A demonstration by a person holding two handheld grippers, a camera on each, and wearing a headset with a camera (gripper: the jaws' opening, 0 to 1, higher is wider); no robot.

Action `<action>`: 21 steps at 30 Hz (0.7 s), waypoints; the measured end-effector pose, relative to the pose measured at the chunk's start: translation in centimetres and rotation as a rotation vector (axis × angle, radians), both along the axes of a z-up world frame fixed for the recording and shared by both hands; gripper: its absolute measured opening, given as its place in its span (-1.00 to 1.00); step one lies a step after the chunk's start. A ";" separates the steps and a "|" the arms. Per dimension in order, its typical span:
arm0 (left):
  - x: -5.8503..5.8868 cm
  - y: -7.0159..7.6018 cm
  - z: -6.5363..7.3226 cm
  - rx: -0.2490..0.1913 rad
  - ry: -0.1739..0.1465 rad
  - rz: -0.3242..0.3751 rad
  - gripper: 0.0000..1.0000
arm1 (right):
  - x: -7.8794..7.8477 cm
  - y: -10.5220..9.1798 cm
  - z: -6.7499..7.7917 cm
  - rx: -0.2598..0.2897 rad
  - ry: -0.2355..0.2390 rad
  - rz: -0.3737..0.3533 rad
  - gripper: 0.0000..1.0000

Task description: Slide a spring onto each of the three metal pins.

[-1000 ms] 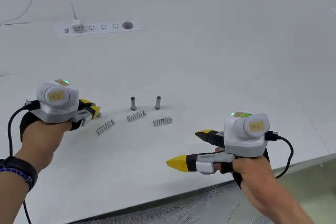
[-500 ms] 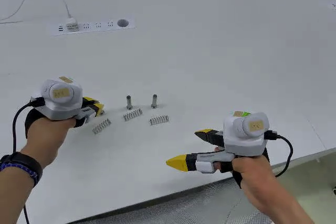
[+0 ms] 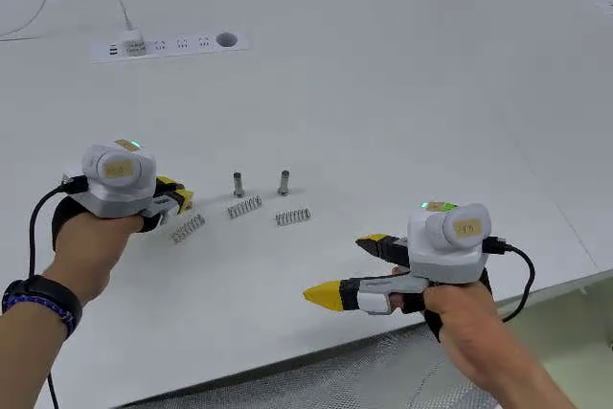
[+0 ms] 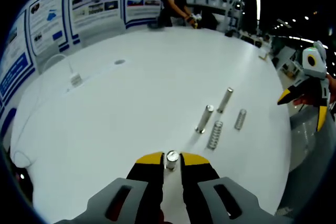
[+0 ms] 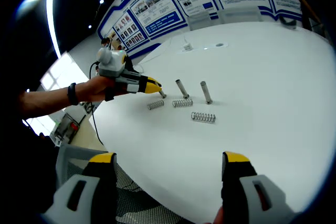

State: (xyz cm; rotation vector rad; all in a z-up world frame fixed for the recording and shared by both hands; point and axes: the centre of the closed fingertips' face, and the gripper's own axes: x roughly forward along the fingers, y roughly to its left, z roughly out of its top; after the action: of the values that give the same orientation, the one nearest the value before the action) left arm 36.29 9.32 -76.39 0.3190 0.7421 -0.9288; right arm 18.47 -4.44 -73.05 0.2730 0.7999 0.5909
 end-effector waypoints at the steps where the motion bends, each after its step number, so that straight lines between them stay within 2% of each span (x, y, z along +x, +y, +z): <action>1: 0.0 0.0 0.0 0.001 0.001 0.001 -0.71 | 0.0 0.0 0.0 0.000 0.000 0.000 0.67; 5: -0.1 0.1 0.2 -0.010 0.011 0.008 -0.66 | 0.0 0.1 0.0 -0.001 -0.002 0.002 0.67; 9: -0.5 0.3 0.1 0.001 0.027 0.003 -0.51 | 0.0 0.2 0.1 -0.002 -0.004 0.005 0.67; 12: -0.9 0.8 0.0 0.006 0.032 0.006 -0.42 | 0.0 0.2 0.2 0.000 -0.006 0.004 0.67; 21: -1.7 2.5 -0.1 0.014 0.039 0.047 -0.35 | -0.2 0.6 0.0 0.004 -0.006 0.008 0.67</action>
State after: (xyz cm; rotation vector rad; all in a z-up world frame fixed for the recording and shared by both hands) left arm 34.58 11.86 -76.53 0.2954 0.7897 -0.8877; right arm 18.30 -3.81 -73.05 0.2717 0.7944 0.6007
